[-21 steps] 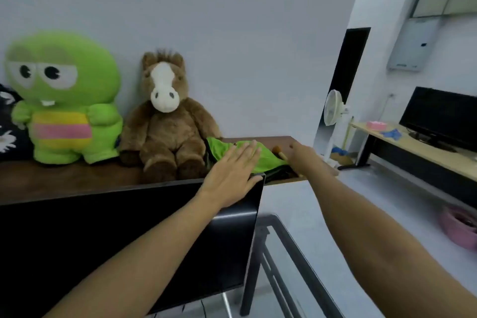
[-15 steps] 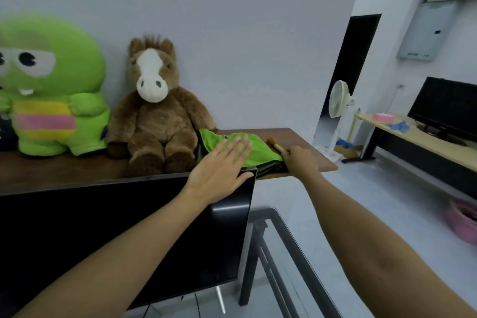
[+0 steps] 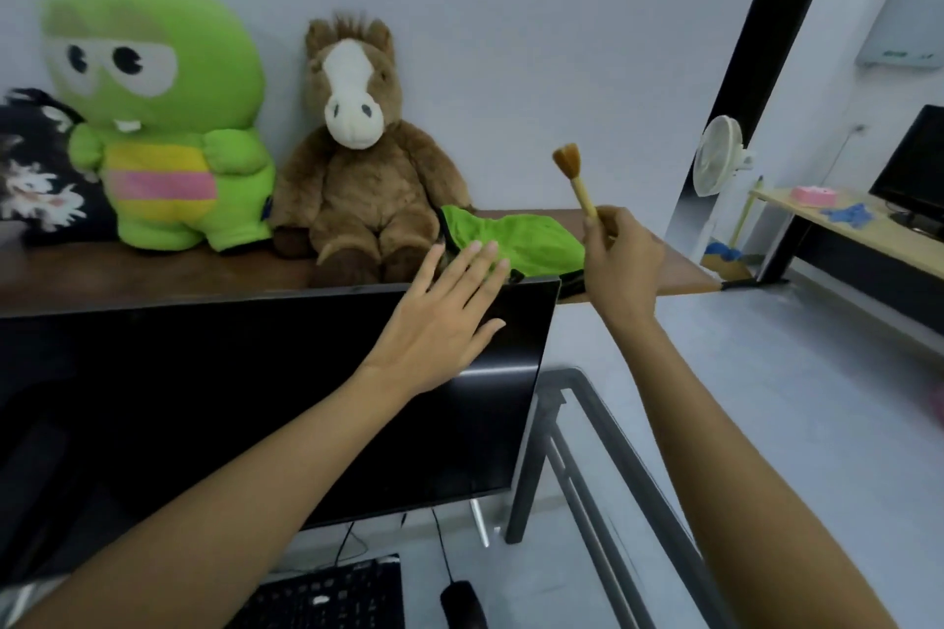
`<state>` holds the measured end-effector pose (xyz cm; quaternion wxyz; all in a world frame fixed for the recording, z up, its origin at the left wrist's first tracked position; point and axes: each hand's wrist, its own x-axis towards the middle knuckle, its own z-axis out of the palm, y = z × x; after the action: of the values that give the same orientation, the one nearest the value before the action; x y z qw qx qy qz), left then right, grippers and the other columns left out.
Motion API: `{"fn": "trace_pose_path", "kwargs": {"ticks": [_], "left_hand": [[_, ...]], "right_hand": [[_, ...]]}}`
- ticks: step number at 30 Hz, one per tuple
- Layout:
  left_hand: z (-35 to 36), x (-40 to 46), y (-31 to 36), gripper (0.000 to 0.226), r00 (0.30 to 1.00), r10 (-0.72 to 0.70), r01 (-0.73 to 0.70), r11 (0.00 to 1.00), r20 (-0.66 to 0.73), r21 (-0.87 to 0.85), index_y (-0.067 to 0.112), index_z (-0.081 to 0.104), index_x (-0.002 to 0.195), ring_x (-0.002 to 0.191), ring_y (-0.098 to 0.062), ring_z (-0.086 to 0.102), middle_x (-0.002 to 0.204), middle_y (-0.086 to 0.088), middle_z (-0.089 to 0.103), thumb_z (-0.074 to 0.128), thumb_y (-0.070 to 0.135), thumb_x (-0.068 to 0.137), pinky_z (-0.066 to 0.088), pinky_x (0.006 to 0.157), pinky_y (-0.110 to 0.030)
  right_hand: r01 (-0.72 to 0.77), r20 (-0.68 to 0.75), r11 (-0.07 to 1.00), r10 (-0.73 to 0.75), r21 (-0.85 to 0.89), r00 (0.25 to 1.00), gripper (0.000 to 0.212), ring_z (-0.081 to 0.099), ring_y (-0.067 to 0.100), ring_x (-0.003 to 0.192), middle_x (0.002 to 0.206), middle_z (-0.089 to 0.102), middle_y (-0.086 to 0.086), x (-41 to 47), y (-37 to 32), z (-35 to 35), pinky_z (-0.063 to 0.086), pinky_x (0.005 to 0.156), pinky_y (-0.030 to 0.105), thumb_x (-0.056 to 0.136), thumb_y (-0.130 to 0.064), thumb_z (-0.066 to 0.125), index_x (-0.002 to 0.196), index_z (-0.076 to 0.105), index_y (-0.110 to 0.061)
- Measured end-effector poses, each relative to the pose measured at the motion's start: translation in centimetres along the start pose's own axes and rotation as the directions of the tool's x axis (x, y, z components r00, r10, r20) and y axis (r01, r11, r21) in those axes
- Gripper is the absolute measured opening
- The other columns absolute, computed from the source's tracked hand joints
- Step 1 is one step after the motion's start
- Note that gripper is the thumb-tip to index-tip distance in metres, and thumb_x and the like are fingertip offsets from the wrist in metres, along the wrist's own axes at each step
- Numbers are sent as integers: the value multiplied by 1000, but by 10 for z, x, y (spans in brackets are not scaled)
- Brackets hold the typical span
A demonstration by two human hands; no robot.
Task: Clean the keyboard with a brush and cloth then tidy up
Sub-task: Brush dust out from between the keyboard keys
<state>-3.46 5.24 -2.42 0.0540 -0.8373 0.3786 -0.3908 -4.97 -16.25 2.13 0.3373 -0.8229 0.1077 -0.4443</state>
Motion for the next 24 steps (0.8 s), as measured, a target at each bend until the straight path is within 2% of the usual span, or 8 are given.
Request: {"fn": "trace_pose_path", "kwargs": {"ticks": [4,7,10,13,16,18,21,24], "left_hand": [[-12,-63,-18,62,996,-51,53,998,72,-24,8,28,150,146,-27,20,157,-14,24,36,44,99,16,116,-53],[-20,-125,-36,61,983,-130,139,988,127,-66,9,27,150,146,-27,19,157,-13,23,36,43,100,15,117,-50],[-24,-205,-51,60,955,-203,234,964,217,-127,9,29,149,146,-25,19,157,-12,24,35,43,101,16,118,-48],[-21,-294,-70,56,916,-256,314,937,308,-155,8,33,147,146,-25,20,157,-12,25,33,41,102,16,118,-47],[-14,-384,-86,52,851,-359,460,862,384,-213,5,39,144,146,-25,20,155,-13,28,34,36,102,15,118,-46],[-8,-437,-92,51,794,-414,542,814,446,-209,4,43,141,145,-25,20,154,-13,31,33,34,101,13,119,-44],[4,-506,-95,52,694,-433,621,764,575,-173,1,46,139,144,-25,21,153,-14,31,28,33,102,11,119,-41],[17,-557,-96,55,584,-438,694,706,683,-141,3,42,141,142,-27,23,154,-13,27,19,36,104,4,120,-37]], "right_hand": [[40,41,987,-47,153,998,20,60,4,81,92,71,-3,-69,-47,8,42,71,18,96,-23,56,109,67,-13],[20,151,972,-57,233,987,18,62,5,77,87,71,-6,-135,-82,23,43,65,10,96,-26,58,110,66,-19],[-16,305,961,-73,278,950,17,65,11,71,80,70,-2,-206,-106,42,50,61,26,96,-28,58,111,65,-24],[-90,480,955,-59,283,875,16,61,15,63,73,67,-2,-278,-114,72,49,54,30,95,-26,59,110,65,-23],[-148,612,970,-1,192,791,13,56,18,56,61,60,-2,-350,-108,109,41,44,22,94,-21,61,106,64,-24],[-160,685,982,46,104,727,11,54,16,54,55,55,-5,-395,-100,133,36,42,19,94,-20,60,104,63,-24],[-192,782,981,126,-8,611,18,52,13,49,58,55,-7,-448,-94,159,34,42,18,94,-15,60,111,66,-16],[-217,818,973,188,-80,543,27,48,8,43,60,59,-6,-479,-99,177,32,40,15,94,-12,60,120,65,-16]]}}
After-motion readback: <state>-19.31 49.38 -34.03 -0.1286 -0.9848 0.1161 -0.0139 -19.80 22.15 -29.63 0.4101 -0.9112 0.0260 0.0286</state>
